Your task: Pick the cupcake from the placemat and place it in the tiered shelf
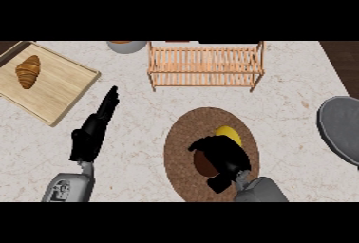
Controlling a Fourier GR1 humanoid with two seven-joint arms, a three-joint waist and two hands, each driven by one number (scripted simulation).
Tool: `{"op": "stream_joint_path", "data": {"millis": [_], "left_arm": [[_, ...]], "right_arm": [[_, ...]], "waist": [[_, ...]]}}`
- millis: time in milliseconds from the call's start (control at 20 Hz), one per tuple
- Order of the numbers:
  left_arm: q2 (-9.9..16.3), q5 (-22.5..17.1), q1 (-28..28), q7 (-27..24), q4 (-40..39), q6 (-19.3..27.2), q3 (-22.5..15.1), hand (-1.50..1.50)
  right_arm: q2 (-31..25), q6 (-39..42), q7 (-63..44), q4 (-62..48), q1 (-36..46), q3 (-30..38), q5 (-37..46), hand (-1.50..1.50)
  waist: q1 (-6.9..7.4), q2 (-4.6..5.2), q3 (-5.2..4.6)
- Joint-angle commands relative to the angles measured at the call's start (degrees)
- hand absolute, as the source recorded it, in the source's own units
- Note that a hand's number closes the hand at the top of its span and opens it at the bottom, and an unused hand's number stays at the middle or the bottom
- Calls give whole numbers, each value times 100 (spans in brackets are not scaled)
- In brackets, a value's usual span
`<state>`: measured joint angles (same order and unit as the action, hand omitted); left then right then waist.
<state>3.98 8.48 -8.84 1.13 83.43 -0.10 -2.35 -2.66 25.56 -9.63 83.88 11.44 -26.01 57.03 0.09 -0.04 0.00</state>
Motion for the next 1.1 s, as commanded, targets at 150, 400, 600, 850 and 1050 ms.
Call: {"op": "stream_joint_path", "data": {"millis": [150,400,600,850,1050], "left_arm": [[-151,141,-28,45,2,90,-102,0],[-269,265,194,-54,45,174,-198,0],[-22,63,-93,-64,-127,-90,37,0],[-58,102,-184,15,-130,-185,-115,0],[-63,40,-405,153,-40,-221,-86,0]], "right_arm": [[-121,-350,606,-708,517,1,471,150],[132,-243,332,298,-229,-357,598,150],[254,-1237,-1881,-176,417,-682,-310,150],[262,-2467,-3690,-85,491,-1187,-476,150],[265,-3731,-4578,289,995,-1668,-946,150]], "waist": [[13,8,0],[-13,-2,-1],[152,19,0],[343,25,2],[447,8,13]]}}
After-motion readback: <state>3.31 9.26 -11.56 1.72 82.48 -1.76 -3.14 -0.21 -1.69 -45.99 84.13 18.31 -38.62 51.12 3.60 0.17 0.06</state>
